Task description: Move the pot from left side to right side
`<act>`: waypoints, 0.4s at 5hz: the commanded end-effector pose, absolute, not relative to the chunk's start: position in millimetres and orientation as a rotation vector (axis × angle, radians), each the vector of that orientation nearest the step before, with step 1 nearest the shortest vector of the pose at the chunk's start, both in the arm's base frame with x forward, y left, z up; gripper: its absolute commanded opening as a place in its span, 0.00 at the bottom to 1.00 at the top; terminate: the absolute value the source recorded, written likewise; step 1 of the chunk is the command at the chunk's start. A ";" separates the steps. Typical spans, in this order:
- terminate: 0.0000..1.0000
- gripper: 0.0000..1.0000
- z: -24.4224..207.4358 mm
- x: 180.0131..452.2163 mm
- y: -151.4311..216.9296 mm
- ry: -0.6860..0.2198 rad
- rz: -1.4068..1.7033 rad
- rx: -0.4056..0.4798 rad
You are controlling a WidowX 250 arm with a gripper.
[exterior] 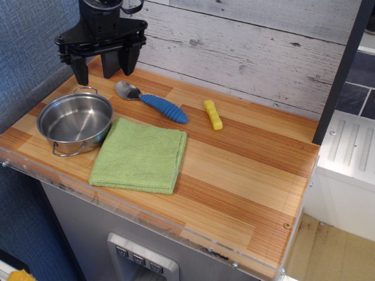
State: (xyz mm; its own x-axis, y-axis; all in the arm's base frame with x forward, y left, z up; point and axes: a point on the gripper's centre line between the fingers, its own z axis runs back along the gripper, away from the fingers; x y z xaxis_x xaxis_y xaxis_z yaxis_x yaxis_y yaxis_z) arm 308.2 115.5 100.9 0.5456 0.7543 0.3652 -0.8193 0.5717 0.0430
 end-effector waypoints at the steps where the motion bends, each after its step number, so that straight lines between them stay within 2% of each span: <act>1: 0.00 1.00 87.7 299.1 118.7 -0.348 0.845 0.276; 2: 0.00 1.00 68.2 290.5 122.9 -0.300 0.837 0.283</act>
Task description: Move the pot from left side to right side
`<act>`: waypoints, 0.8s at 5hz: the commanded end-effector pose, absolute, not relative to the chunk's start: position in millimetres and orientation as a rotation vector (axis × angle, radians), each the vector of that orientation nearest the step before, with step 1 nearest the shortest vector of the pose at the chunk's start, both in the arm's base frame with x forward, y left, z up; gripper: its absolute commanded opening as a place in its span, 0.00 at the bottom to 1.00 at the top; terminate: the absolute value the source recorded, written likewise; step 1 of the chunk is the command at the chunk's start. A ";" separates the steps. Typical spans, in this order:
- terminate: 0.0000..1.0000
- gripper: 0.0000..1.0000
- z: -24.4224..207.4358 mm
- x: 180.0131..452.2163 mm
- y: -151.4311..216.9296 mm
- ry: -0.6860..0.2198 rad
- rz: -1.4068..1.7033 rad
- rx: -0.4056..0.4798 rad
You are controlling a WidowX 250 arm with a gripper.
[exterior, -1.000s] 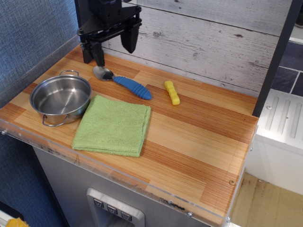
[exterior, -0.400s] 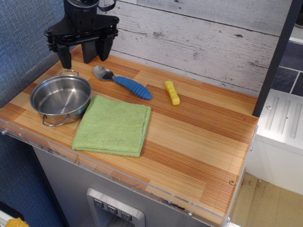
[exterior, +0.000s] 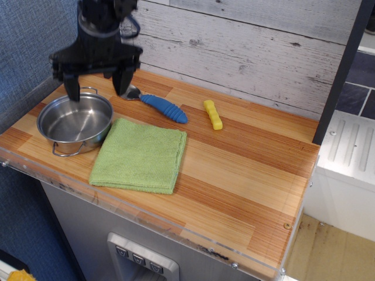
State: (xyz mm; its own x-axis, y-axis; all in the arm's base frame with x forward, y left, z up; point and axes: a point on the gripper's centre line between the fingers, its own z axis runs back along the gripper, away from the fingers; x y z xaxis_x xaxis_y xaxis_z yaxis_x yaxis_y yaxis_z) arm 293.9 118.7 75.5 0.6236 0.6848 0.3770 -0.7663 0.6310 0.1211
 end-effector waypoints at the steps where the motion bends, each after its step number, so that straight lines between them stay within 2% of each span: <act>1: 0.00 1.00 55.6 286.2 128.4 -0.274 0.850 0.268; 4: 0.00 1.00 40.8 292.0 149.9 -0.248 0.891 0.263</act>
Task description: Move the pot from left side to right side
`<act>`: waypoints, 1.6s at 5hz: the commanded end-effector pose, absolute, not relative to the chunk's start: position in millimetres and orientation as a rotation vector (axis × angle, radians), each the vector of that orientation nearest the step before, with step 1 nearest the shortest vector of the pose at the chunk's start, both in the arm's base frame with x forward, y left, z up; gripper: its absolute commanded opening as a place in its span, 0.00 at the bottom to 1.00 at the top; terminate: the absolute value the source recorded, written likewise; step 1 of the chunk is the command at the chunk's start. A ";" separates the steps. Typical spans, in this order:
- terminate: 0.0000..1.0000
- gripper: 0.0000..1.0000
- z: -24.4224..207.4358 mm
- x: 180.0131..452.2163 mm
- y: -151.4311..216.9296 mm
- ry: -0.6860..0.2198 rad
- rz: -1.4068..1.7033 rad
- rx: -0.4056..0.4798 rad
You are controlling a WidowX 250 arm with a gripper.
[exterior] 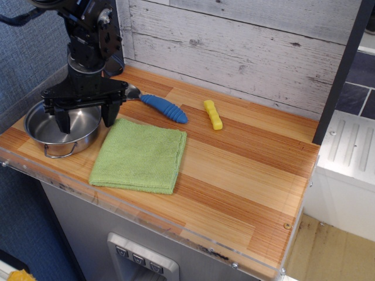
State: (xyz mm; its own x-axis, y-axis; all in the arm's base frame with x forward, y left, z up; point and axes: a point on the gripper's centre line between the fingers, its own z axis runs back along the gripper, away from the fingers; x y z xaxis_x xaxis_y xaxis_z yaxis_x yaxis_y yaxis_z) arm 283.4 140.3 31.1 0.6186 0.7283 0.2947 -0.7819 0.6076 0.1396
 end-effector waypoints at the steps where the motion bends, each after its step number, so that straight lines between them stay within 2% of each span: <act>1: 0.00 0.00 36.2 291.8 152.3 -0.249 0.885 0.268; 5: 0.00 0.00 28.7 288.3 157.0 -0.251 0.910 0.281; 6: 0.00 0.00 33.8 289.3 158.8 -0.266 0.921 0.284; 8: 0.00 0.00 77.8 297.3 150.0 -0.376 0.934 0.283</act>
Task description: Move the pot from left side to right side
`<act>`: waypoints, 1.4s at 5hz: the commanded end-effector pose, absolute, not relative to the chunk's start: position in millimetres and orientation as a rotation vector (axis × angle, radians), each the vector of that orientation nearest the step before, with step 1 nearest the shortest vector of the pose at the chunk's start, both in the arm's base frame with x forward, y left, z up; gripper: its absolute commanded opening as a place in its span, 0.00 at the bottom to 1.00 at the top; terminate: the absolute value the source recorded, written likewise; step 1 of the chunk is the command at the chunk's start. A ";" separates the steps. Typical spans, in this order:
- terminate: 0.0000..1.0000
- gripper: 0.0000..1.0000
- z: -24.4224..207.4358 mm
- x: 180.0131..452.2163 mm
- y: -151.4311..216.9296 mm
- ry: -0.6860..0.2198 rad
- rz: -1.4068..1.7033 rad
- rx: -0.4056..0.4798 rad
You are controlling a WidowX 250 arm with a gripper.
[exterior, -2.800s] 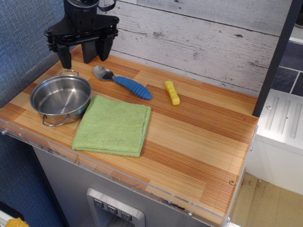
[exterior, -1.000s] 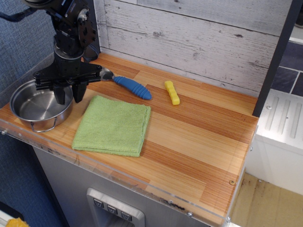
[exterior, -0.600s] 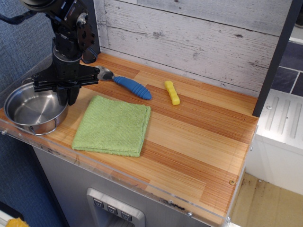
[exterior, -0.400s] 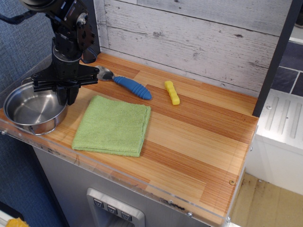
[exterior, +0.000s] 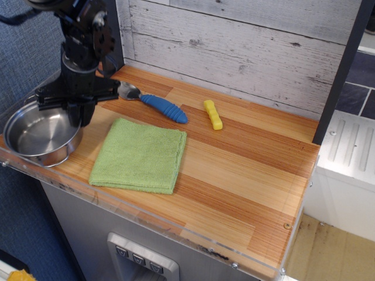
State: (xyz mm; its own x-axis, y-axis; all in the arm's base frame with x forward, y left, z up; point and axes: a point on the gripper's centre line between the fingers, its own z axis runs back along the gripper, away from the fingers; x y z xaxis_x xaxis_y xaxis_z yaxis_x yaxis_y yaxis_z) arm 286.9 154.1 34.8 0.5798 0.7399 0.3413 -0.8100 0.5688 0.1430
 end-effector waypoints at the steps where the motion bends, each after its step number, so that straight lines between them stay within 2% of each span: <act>1: 0.00 0.00 97.7 303.5 127.1 -0.421 0.909 0.250; 3: 0.00 0.00 110.1 307.3 58.2 -0.486 0.774 0.206; 4: 0.00 0.00 105.9 305.5 20.9 -0.492 0.694 0.201; 7: 0.00 0.00 82.1 312.6 -58.7 -0.483 0.507 0.196</act>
